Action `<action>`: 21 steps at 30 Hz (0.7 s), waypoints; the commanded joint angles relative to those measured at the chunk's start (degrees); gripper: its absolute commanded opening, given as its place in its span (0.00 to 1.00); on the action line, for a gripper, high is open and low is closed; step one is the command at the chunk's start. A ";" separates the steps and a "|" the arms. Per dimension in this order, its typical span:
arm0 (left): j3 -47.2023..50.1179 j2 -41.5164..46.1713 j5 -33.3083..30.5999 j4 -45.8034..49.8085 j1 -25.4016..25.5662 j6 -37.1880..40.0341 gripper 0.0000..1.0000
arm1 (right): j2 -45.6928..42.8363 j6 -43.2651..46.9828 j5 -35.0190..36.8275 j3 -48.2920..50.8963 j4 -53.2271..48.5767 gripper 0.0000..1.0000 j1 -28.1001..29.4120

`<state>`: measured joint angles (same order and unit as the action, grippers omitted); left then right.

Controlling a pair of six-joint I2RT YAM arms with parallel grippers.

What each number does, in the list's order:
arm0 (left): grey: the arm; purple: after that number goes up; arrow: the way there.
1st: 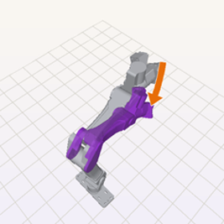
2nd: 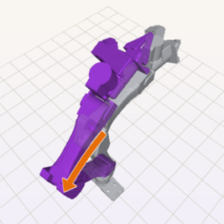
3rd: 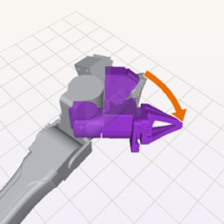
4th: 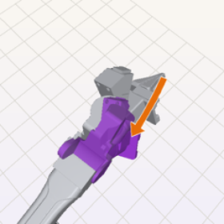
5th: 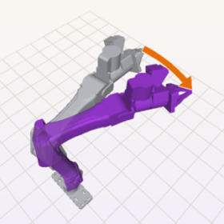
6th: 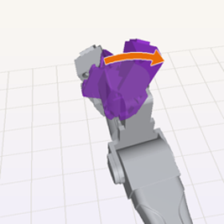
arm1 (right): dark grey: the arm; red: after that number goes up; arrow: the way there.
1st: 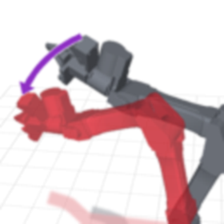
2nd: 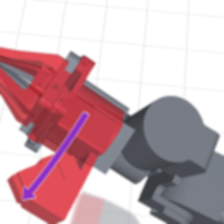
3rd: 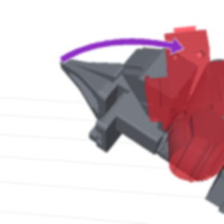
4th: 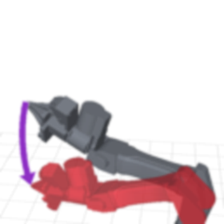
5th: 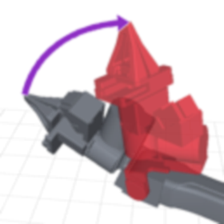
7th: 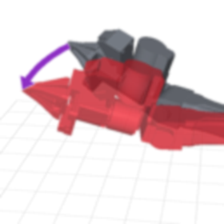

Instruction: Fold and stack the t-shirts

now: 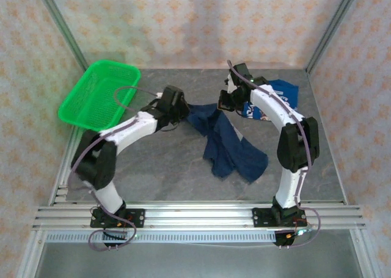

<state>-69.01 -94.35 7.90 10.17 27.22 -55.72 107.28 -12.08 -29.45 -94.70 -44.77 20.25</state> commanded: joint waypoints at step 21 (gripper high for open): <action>30.08 46.96 -11.66 26.18 -1.55 -1.01 0.00 | -11.64 -0.18 -10.15 9.75 -3.57 0.00 8.75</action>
<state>-43.75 -48.77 0.86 30.68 26.50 -52.77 93.06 -12.60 -40.34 -84.79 -47.00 27.59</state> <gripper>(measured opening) 0.039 0.046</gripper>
